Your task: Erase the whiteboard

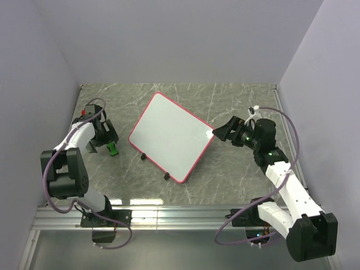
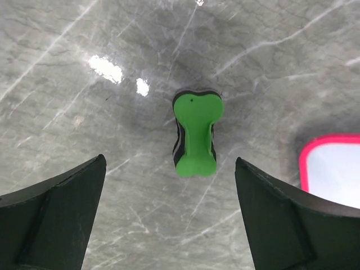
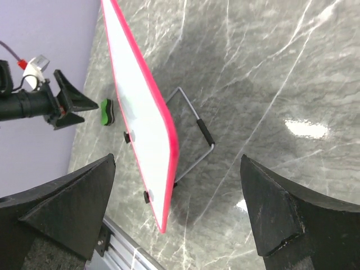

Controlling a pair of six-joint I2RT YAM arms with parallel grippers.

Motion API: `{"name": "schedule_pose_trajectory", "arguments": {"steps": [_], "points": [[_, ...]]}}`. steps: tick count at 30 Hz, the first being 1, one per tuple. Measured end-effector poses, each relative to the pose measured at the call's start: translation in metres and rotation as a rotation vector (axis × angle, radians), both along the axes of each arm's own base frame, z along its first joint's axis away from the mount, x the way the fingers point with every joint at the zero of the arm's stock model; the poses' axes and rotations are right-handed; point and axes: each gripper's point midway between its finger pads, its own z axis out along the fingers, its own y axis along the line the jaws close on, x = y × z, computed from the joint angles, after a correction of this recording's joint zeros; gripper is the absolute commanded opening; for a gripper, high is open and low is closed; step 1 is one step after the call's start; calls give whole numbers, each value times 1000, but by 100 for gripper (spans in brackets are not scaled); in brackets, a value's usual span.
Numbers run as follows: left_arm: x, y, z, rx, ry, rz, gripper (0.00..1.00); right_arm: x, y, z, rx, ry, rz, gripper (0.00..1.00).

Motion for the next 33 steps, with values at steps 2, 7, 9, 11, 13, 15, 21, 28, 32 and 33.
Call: {"name": "schedule_pose_trajectory", "arguments": {"steps": [2, 7, 9, 11, 13, 15, 21, 28, 32, 33], "points": [[-1, 0, 8, 1, -19, -1, 99, -2, -3, 9, -12, -13, -9, 97], [11, -13, 69, -38, -222, -30, 100, -4, -14, 47, -71, -87, -52, 97], [20, -26, 110, -72, -350, -62, 99, -3, -20, 68, -103, -125, -71, 96], [30, -45, 147, -106, -460, -114, 99, -4, -24, 86, -124, -161, -84, 96], [39, -65, 178, -146, -541, -176, 99, -7, -28, 104, -136, -200, -100, 96], [43, -82, 196, -172, -581, -218, 99, -14, -31, 114, -135, -225, -108, 96], [45, -110, 242, -229, -664, -286, 99, -37, -33, 152, -101, -330, -120, 98], [52, -133, 273, -280, -725, -352, 99, -55, -36, 169, -89, -388, -124, 98], [53, -142, 273, -287, -724, -376, 99, -59, -37, 167, -93, -382, -123, 99], [53, -143, 273, -286, -724, -380, 99, -61, -37, 166, -95, -379, -122, 99]]}}
